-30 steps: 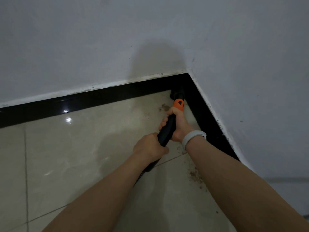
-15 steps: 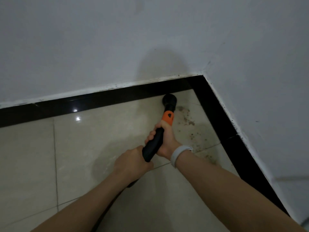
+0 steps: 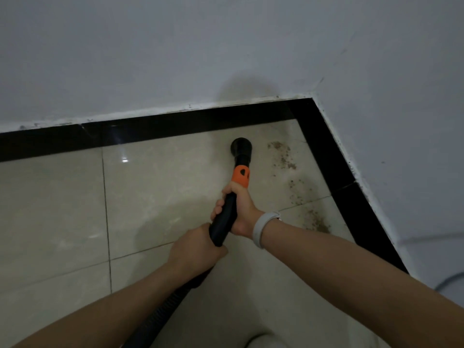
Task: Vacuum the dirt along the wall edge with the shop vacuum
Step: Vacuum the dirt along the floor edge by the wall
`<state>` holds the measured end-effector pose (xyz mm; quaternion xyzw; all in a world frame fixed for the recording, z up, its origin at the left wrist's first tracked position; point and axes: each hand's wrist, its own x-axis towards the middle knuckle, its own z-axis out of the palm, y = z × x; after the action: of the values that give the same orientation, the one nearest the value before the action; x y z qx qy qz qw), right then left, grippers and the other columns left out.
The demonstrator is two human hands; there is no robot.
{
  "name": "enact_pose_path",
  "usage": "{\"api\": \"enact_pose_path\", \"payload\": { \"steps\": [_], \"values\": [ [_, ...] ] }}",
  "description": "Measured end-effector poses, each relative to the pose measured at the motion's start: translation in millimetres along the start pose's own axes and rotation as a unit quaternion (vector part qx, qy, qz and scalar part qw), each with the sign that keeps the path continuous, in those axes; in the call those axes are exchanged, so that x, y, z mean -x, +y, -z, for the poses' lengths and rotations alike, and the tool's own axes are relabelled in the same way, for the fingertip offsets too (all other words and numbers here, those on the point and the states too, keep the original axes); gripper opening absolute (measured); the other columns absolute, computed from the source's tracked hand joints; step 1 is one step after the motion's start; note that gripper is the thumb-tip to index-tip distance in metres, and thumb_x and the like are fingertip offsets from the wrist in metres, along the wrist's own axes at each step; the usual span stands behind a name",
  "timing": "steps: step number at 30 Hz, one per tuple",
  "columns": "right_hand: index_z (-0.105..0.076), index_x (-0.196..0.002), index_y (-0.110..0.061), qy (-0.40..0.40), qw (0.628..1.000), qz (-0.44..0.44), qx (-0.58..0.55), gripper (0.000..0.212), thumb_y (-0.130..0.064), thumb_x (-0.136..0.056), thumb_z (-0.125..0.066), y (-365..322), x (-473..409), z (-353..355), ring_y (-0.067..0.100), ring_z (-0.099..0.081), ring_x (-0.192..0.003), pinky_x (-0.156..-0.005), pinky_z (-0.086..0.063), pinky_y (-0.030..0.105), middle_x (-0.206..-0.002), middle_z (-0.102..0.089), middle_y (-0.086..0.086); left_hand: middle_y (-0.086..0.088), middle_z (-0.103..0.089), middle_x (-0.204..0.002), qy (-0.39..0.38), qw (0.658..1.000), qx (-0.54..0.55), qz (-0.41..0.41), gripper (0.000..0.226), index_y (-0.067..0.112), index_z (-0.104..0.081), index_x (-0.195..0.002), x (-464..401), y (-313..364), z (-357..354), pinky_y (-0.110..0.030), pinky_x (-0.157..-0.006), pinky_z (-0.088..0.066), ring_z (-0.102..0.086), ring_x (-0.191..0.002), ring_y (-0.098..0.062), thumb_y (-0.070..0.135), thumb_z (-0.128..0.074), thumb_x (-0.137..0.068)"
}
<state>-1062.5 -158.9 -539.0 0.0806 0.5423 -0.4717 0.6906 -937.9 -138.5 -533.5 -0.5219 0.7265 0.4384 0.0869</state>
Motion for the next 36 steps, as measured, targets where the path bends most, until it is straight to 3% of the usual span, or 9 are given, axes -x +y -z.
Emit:
{"api": "enact_pose_path", "payload": {
  "steps": [6,12,16,21,25,30,36],
  "values": [
    [-0.036,-0.059,-0.014,0.047,0.997,0.042,-0.034,0.022,-0.015,-0.079,-0.046,-26.6,1.5,39.4,0.017,-0.041,-0.033,-0.044,-0.042,0.019,-0.042,-0.043,0.002,-0.002,-0.058,-0.090,-0.053,0.998,0.012,-0.043,0.023,0.018,-0.049,-0.092,-27.6,35.9,-16.2,-0.024,-0.063,-0.039,-0.054,-0.078,-0.018,0.028,-0.064,-0.078],
    [-0.035,-0.056,-0.015,0.079,0.990,0.081,-0.078,0.027,-0.015,-0.081,-0.044,-64.2,1.3,73.9,0.016,-0.040,-0.032,-0.042,-0.040,0.018,-0.040,-0.041,0.001,-0.004,-0.059,-0.096,-0.078,0.994,0.001,-0.078,0.035,0.013,-0.054,-0.108,-57.6,77.6,-27.9,-0.025,-0.065,-0.040,-0.053,-0.080,-0.018,0.030,-0.064,-0.079],
    [-0.039,-0.045,-0.013,0.084,0.983,0.101,-0.125,0.036,-0.014,-0.081,-0.044,-74.7,0.5,84.8,0.016,-0.039,-0.031,-0.042,-0.040,0.018,-0.041,-0.041,0.001,-0.003,-0.056,-0.094,-0.087,0.992,-0.018,-0.090,0.037,0.014,-0.053,-0.110,-67.4,90.7,-27.3,-0.026,-0.065,-0.040,-0.053,-0.080,-0.019,0.030,-0.065,-0.079],
    [-0.038,-0.050,-0.014,0.075,0.981,0.116,-0.135,0.031,-0.015,-0.080,-0.044,-71.6,-6.9,67.3,0.015,-0.039,-0.033,-0.046,-0.039,0.020,-0.041,-0.041,0.000,-0.007,-0.062,-0.103,-0.055,0.993,-0.052,-0.094,0.037,0.015,-0.053,-0.110,-71.7,76.5,-12.9,-0.027,-0.065,-0.042,-0.053,-0.078,-0.019,0.034,-0.064,-0.080],
    [-0.043,-0.041,-0.012,0.054,0.986,0.092,-0.128,0.039,-0.015,-0.080,-0.045,-58.7,-10.8,43.4,0.015,-0.040,-0.033,-0.045,-0.041,0.019,-0.041,-0.042,0.001,-0.001,-0.056,-0.090,-0.034,0.994,-0.068,-0.079,0.029,0.019,-0.050,-0.100,-59.2,55.3,6.7,-0.026,-0.064,-0.040,-0.052,-0.077,-0.019,0.036,-0.063,-0.080],
    [-0.038,-0.062,-0.014,0.016,0.996,0.045,-0.072,0.018,-0.014,-0.078,-0.046,-2.5,-10.3,6.4,0.017,-0.041,-0.035,-0.047,-0.041,0.020,-0.044,-0.043,0.002,-0.006,-0.065,-0.097,-0.028,0.997,-0.055,-0.036,0.027,0.017,-0.055,-0.098,-25.9,-2.8,12.9,-0.027,-0.064,-0.043,-0.060,-0.083,-0.023,0.032,-0.064,-0.077],
    [-0.038,-0.069,-0.013,-0.006,0.999,0.011,-0.047,0.014,-0.014,-0.078,-0.048,33.7,0.6,-15.4,0.018,-0.043,-0.039,-0.048,-0.045,0.023,-0.048,-0.043,0.002,0.004,-0.056,-0.072,-0.010,0.998,-0.060,-0.010,0.019,0.021,-0.049,-0.079,5.5,-34.4,17.1,-0.025,-0.051,-0.037,-0.055,-0.065,-0.016,0.029,-0.065,-0.075]
  ]
}}
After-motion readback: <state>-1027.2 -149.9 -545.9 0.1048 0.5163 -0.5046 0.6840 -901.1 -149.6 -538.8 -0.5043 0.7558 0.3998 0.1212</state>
